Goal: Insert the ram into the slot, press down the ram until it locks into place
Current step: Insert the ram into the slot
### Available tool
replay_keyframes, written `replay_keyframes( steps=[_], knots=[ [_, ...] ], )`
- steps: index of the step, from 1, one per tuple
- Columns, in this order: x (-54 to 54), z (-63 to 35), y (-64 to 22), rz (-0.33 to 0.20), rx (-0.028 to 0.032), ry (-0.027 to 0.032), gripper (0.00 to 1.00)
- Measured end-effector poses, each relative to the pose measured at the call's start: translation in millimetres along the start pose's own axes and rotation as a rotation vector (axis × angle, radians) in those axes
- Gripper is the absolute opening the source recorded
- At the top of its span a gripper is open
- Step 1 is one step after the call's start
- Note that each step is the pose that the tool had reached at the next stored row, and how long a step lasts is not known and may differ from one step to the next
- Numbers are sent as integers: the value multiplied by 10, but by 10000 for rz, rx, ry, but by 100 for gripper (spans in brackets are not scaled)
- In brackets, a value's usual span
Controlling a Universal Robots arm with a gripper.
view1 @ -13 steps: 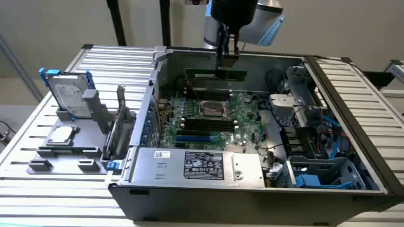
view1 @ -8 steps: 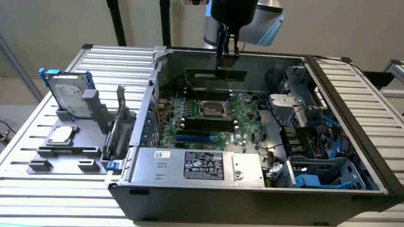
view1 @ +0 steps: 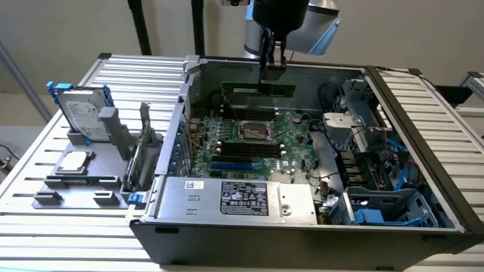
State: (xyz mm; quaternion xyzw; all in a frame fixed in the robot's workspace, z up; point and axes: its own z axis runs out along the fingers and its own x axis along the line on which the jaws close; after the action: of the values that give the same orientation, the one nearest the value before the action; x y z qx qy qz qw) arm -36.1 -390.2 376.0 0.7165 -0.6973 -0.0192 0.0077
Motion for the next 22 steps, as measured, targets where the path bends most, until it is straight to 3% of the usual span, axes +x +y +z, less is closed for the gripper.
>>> replay_keyframes(
  steps=[22],
  knots=[
    [62, 381, -13, 26, 1, -1, 14]
  ],
)
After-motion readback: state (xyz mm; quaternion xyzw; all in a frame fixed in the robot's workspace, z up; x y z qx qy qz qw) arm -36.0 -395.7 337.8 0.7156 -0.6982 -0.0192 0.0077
